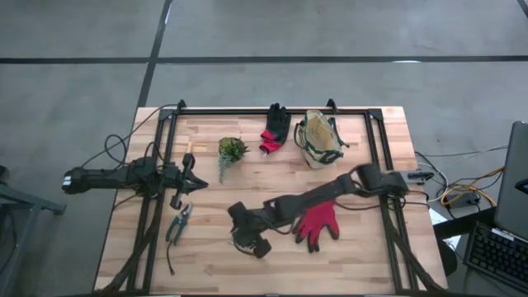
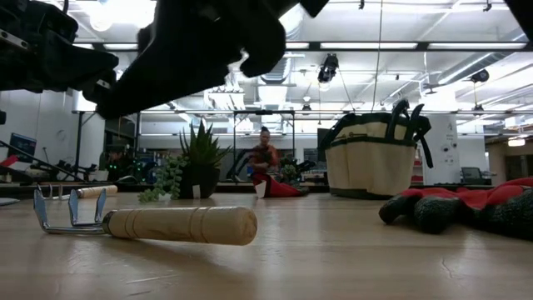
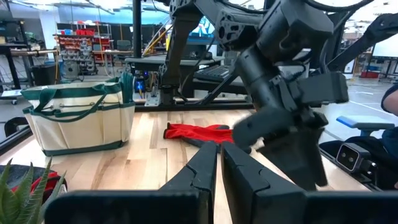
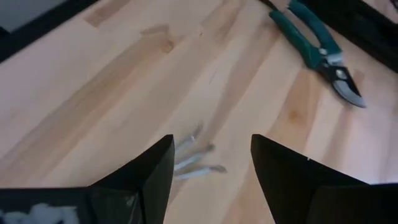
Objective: Pick & Place Garden tools in Gardening bag
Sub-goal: Put the bottom red gloves into the gardening bag
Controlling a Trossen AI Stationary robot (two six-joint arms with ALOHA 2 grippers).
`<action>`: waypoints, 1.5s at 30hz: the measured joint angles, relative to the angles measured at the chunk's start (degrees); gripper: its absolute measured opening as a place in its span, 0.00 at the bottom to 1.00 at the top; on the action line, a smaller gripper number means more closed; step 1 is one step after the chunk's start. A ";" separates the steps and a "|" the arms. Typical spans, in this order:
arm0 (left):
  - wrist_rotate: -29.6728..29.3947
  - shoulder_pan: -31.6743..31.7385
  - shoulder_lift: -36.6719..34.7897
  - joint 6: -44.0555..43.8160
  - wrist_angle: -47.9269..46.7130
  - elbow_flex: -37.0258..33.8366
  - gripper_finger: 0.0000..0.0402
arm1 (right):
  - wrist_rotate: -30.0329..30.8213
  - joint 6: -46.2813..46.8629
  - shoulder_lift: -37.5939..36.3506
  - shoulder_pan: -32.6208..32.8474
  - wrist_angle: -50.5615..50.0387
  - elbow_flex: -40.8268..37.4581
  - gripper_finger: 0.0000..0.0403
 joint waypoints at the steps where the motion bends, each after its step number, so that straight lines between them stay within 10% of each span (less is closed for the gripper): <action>1: 0.00 -0.01 0.00 0.00 0.02 0.00 0.07 | -0.30 -0.02 0.57 -0.07 -0.18 0.65 0.50; 18: 0.00 0.01 0.00 0.00 0.00 -0.02 0.07 | -0.98 -0.13 8.58 -2.48 -8.98 9.19 0.45; 28: 0.00 -0.01 0.00 0.00 -0.04 0.00 0.07 | -1.04 3.90 1.81 0.57 -30.89 8.22 0.41; 45: 0.00 -0.01 0.00 0.00 -0.02 0.00 0.07 | 5.68 22.62 -18.77 4.41 -44.72 -20.39 0.36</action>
